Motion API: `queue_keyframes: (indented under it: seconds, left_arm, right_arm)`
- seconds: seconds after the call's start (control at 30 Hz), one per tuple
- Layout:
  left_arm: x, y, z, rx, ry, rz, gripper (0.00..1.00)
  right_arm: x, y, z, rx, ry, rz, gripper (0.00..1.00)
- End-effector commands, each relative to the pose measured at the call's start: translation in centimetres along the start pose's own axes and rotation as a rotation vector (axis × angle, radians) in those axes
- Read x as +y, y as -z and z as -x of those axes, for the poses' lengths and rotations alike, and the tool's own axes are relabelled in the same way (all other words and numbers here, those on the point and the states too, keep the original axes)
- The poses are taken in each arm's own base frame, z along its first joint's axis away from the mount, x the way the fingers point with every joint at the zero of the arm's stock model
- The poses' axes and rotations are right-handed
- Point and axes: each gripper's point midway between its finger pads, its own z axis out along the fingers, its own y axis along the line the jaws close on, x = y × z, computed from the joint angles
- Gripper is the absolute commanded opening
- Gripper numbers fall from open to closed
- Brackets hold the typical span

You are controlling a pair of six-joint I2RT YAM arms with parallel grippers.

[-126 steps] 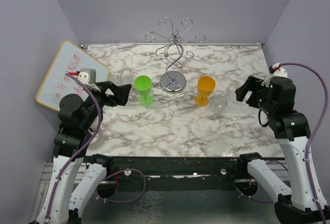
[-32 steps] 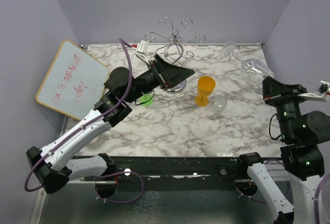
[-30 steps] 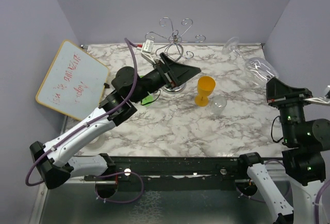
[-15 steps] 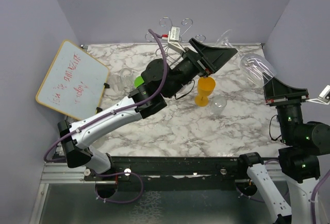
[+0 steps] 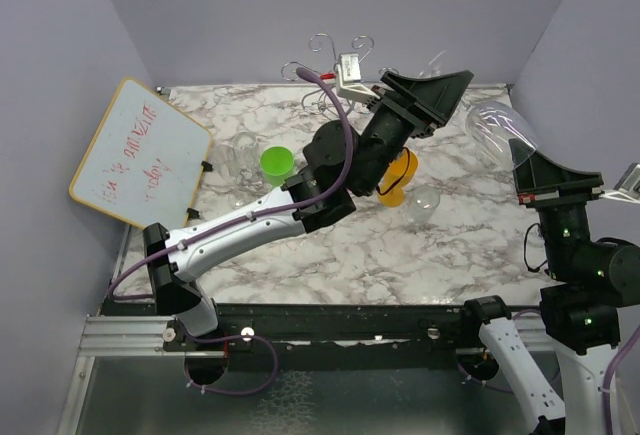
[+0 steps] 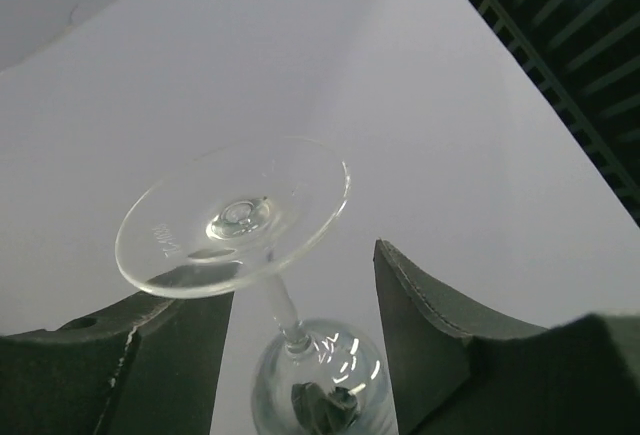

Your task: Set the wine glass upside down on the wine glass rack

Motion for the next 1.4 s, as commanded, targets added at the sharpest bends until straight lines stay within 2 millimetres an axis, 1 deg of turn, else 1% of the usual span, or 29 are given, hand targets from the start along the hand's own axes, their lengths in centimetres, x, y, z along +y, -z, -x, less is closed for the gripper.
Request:
queue_keyframes:
  seconds: [0.0,0.2,0.27,0.4,0.5,0.57,0.6,0.67,0.77,0.8,0.87,0.97,1.13,1.2,1.27,1.37]
  left_arm:
    - [-2.7,-0.5,3.5,-0.132,0.004,-0.044,0.54]
    - [-2.4,-0.8,3.9,-0.172,0.013,-0.038,0.35]
    - [-2.4,-0.9,3.9,-0.178,0.008,-0.041,0.32]
    - [-2.5,-1.1,4.1,-0.190,-0.010,-0.043,0.27]
    - [-2.8,-1.1,4.3,-0.198,-0.015,-0.052,0.14]
    - [-2.9,-1.2,4.2,-0.196,-0.028,-0.065,0.03]
    - [-3.0,-1.1,4.2,-0.198,-0.038,-0.072,0.00]
    - [-3.2,-1.0,4.5,-0.208,-0.064,-0.082,0.00]
    - [-3.5,-0.6,4.8,-0.216,-0.119,-0.106,0.00]
    - [-3.8,-0.5,5.0,-0.216,-0.144,-0.116,0.00]
    - [-4.0,-0.3,5.0,-0.210,-0.200,-0.131,0.00]
    - [-4.4,0.1,5.5,-0.210,-0.282,-0.142,0.00]
    - [-5.4,1.3,5.9,-0.184,-0.440,-0.200,0.00]
    - [-5.4,2.0,6.1,-0.173,-0.490,-0.209,0.00]
    - [-4.9,2.6,6.7,-0.182,-0.500,-0.186,0.00]
    - [-4.6,3.2,7.1,-0.186,-0.536,-0.173,0.00]
  right_arm:
    - [2.8,0.4,0.8,-0.011,-0.050,0.096,0.01]
    - [2.1,0.4,-0.2,0.023,-0.082,0.090,0.01]
    - [1.9,0.5,-0.5,0.032,-0.079,0.090,0.01]
    - [2.4,0.8,-0.2,0.036,-0.025,0.101,0.01]
    - [2.6,1.0,-0.1,0.035,-0.006,0.104,0.01]
    - [2.7,1.0,-0.3,0.045,0.001,0.110,0.01]
    - [2.8,1.1,-0.3,0.050,0.007,0.112,0.03]
    - [2.5,1.1,-0.4,0.063,0.026,0.092,0.14]
    - [1.7,1.4,-0.6,0.075,0.040,0.043,0.49]
    - [1.4,1.6,-0.7,0.080,0.042,0.032,0.58]
    - [0.6,2.1,-1.2,0.091,0.047,0.013,0.68]
    - [-0.8,2.9,-2.2,0.130,0.075,-0.028,0.74]
    - [-3.1,4.5,-4.5,0.242,0.164,-0.076,0.77]
    - [-3.4,5.2,-4.8,0.262,0.205,-0.071,0.77]
    - [-3.4,5.5,-4.8,0.278,0.227,-0.080,0.78]
    - [-4.5,5.7,-5.0,0.343,0.212,-0.201,0.78]
